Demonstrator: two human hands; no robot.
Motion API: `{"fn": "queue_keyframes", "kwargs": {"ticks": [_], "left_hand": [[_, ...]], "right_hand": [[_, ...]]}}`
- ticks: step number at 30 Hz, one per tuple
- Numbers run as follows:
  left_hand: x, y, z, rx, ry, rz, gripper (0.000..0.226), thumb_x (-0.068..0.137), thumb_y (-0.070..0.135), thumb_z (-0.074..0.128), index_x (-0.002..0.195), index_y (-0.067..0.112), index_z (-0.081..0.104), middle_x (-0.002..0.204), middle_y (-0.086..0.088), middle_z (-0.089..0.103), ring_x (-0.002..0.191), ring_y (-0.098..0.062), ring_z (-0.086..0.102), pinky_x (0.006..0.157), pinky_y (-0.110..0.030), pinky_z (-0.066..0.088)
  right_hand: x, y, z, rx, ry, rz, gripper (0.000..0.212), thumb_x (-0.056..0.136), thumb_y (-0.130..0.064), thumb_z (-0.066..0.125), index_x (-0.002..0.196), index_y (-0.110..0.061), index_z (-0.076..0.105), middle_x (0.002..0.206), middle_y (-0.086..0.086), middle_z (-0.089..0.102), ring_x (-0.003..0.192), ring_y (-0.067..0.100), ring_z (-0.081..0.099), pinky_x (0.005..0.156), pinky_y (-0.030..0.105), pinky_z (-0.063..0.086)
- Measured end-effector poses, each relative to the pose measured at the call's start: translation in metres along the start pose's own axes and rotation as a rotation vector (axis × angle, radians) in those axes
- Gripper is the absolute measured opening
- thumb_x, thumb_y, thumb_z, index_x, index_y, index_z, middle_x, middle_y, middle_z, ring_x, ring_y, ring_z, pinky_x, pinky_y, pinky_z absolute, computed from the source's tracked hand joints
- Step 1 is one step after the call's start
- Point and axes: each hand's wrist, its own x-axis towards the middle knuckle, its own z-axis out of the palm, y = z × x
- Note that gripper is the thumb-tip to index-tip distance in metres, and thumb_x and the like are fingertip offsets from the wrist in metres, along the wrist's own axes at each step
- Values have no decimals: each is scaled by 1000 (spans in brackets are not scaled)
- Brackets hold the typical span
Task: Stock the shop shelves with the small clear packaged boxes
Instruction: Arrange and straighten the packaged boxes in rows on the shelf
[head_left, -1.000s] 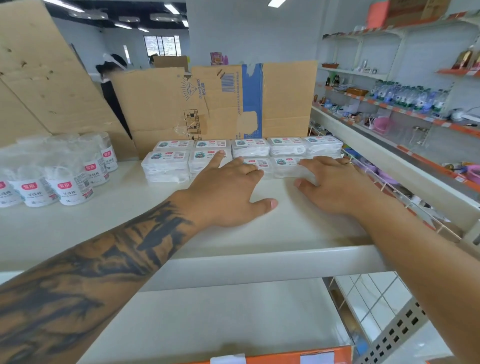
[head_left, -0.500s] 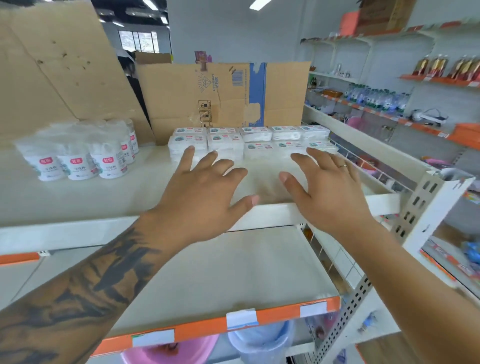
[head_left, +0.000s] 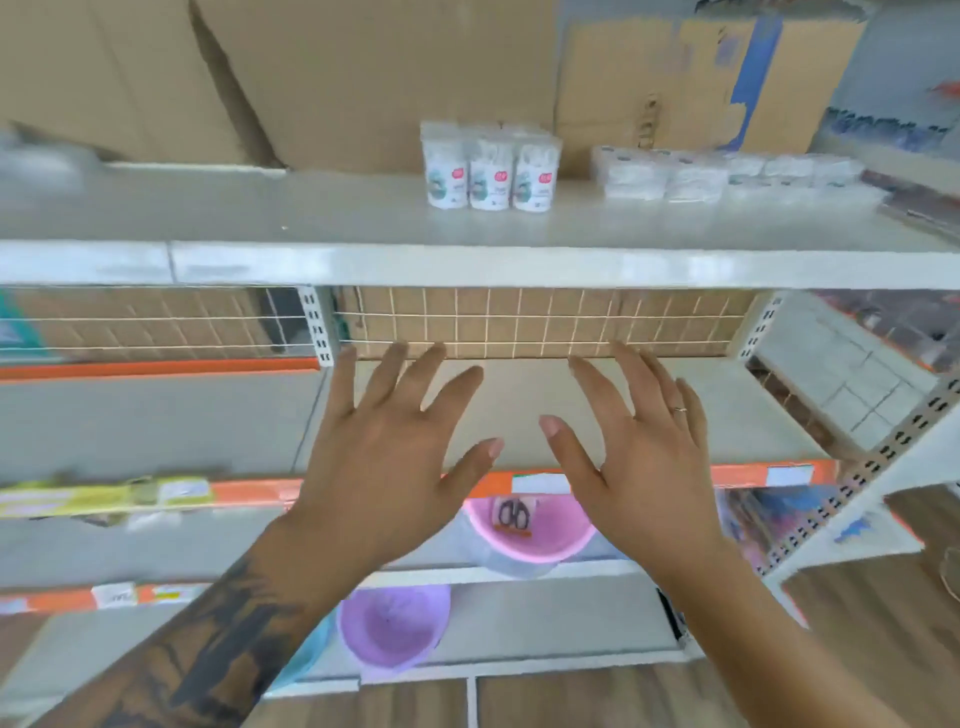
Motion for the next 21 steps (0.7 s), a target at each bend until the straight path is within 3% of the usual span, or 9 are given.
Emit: {"fn": "queue_keyframes", "kwargs": {"ticks": [5, 9, 21], "left_hand": [[-90, -86, -6, 55, -67, -179, 65, 96, 68, 37, 144, 28, 55, 152, -10, 52, 144, -40, 43, 118, -69, 19], [-141, -144, -16, 71, -23, -322, 64, 97, 66, 37, 145, 28, 55, 150, -9, 53, 143, -40, 44, 117, -69, 22], [-197, -333, -46, 136, 30, -573, 66, 98, 70, 31, 150, 32, 44, 158, -6, 45, 149, -35, 35, 121, -66, 17]], "right_hand": [[-16, -111, 28, 102, -59, -138, 55, 96, -52, 56, 142, -22, 57, 157, 11, 42, 140, 41, 42, 115, 58, 31], [-13, -187, 45, 160, -111, -281, 54, 94, -49, 57, 142, -22, 57, 157, 12, 40, 139, 42, 43, 115, 58, 32], [69, -406, 111, 357, -47, -512, 53, 94, -46, 59, 142, -24, 55, 157, 10, 38, 140, 38, 38, 117, 52, 30]]}}
